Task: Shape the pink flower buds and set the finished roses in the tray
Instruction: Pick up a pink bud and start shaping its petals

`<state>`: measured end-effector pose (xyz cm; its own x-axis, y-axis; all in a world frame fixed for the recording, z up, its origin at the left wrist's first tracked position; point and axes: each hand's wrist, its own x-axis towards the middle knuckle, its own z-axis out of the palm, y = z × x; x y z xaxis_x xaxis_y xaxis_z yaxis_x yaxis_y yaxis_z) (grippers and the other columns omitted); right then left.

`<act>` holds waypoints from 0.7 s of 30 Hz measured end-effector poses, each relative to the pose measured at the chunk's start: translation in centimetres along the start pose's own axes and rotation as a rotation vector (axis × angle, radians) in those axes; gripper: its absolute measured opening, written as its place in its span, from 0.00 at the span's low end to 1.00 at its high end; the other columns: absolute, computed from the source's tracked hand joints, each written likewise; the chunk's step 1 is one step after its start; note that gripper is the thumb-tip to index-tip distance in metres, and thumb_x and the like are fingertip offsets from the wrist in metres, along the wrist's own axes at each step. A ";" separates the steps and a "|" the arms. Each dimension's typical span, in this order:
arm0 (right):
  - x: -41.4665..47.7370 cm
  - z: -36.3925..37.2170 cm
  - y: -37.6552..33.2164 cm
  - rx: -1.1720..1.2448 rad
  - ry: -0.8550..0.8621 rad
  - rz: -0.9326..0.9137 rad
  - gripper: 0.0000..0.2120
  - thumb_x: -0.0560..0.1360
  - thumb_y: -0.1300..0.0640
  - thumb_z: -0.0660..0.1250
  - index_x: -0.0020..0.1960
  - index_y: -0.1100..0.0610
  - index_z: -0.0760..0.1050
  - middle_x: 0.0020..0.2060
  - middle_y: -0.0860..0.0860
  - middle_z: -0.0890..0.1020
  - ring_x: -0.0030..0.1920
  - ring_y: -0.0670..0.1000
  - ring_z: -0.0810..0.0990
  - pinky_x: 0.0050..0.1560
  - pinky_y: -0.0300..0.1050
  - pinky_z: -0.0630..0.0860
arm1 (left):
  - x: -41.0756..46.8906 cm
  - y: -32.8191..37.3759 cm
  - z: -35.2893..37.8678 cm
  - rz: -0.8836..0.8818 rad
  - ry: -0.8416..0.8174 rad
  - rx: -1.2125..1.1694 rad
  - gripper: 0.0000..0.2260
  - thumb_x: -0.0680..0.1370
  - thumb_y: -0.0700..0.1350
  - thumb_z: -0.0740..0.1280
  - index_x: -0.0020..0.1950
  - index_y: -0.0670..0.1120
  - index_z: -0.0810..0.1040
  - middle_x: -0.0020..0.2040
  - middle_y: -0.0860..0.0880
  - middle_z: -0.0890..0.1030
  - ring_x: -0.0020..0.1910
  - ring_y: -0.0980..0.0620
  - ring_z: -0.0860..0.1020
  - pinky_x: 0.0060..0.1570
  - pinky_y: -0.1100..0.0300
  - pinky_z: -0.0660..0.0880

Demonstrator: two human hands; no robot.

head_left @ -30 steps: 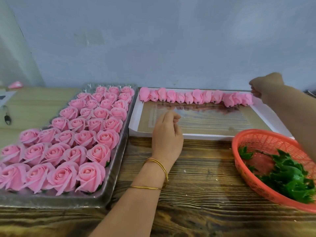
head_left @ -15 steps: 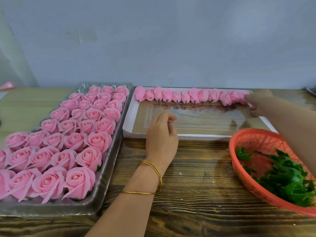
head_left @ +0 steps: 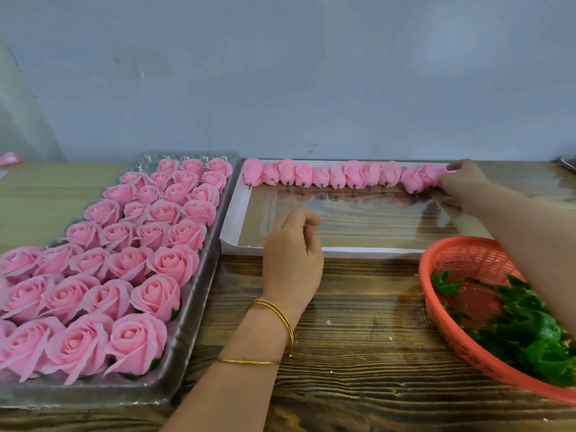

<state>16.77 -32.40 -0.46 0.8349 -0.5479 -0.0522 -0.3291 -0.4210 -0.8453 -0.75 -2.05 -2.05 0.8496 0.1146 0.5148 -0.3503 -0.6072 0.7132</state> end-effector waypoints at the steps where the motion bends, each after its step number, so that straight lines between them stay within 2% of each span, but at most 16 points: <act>1: 0.0 -0.1 -0.1 -0.009 -0.008 0.001 0.20 0.78 0.55 0.66 0.68 0.55 0.69 0.63 0.60 0.75 0.59 0.61 0.79 0.59 0.58 0.78 | 0.0 0.0 -0.1 0.001 -0.002 -0.001 0.08 0.78 0.35 0.64 0.50 0.47 0.77 0.44 0.55 0.75 0.41 0.64 0.73 0.42 0.77 0.69; 3: 0.4 -0.1 -0.1 -0.057 -0.020 -0.001 0.21 0.79 0.55 0.65 0.70 0.55 0.68 0.65 0.61 0.74 0.60 0.61 0.78 0.59 0.58 0.78 | -0.1 0.0 -0.1 0.001 -0.010 -0.005 0.08 0.78 0.35 0.64 0.50 0.47 0.77 0.44 0.54 0.76 0.41 0.64 0.73 0.43 0.76 0.70; 5: 0.7 -0.1 -0.1 -0.278 -0.013 -0.063 0.24 0.78 0.56 0.66 0.72 0.57 0.67 0.67 0.62 0.74 0.63 0.62 0.77 0.63 0.56 0.75 | -0.1 0.0 -0.1 -0.008 -0.017 -0.014 0.07 0.78 0.35 0.64 0.50 0.47 0.77 0.44 0.54 0.76 0.40 0.63 0.74 0.42 0.76 0.70; 7: 0.7 -0.3 -0.3 -0.606 0.012 -0.165 0.23 0.77 0.58 0.67 0.70 0.60 0.70 0.65 0.61 0.75 0.64 0.62 0.76 0.63 0.51 0.72 | -0.1 -0.1 -0.1 -0.026 -0.023 -0.021 0.07 0.78 0.36 0.64 0.49 0.48 0.77 0.44 0.54 0.76 0.40 0.62 0.74 0.41 0.75 0.70; 10: 0.6 -0.5 -0.6 -0.856 0.015 -0.249 0.17 0.77 0.55 0.66 0.65 0.59 0.74 0.61 0.59 0.78 0.62 0.59 0.77 0.58 0.47 0.73 | 0.0 -0.1 -0.1 -0.030 -0.029 -0.017 0.07 0.79 0.36 0.64 0.49 0.48 0.77 0.45 0.54 0.76 0.41 0.61 0.74 0.40 0.73 0.71; 13: 0.5 -0.9 -0.8 -0.910 -0.011 -0.250 0.21 0.76 0.47 0.66 0.65 0.58 0.74 0.59 0.58 0.79 0.61 0.59 0.78 0.54 0.46 0.73 | 0.0 0.0 -0.1 -0.037 -0.035 -0.018 0.07 0.79 0.37 0.64 0.50 0.49 0.77 0.45 0.55 0.75 0.42 0.62 0.74 0.41 0.76 0.71; 17: 1.2 -1.1 0.0 -0.848 0.020 -0.236 0.25 0.75 0.51 0.71 0.68 0.59 0.73 0.62 0.61 0.78 0.62 0.61 0.77 0.59 0.48 0.74 | 0.0 0.0 -0.1 -0.034 -0.037 -0.021 0.07 0.79 0.37 0.64 0.49 0.49 0.76 0.44 0.56 0.75 0.42 0.63 0.74 0.40 0.75 0.71; 21: 1.4 -0.8 0.3 -0.797 0.035 -0.249 0.18 0.76 0.51 0.70 0.59 0.63 0.77 0.56 0.64 0.80 0.58 0.63 0.79 0.51 0.46 0.72 | 0.0 0.0 0.0 -0.032 -0.036 -0.023 0.07 0.79 0.36 0.64 0.49 0.49 0.76 0.43 0.57 0.74 0.41 0.63 0.74 0.41 0.75 0.71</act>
<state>17.45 -33.85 -0.33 0.9146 -0.3880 0.1140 -0.3615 -0.9108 -0.1994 -0.77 -2.04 -1.99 0.8738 0.1054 0.4747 -0.3315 -0.5851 0.7401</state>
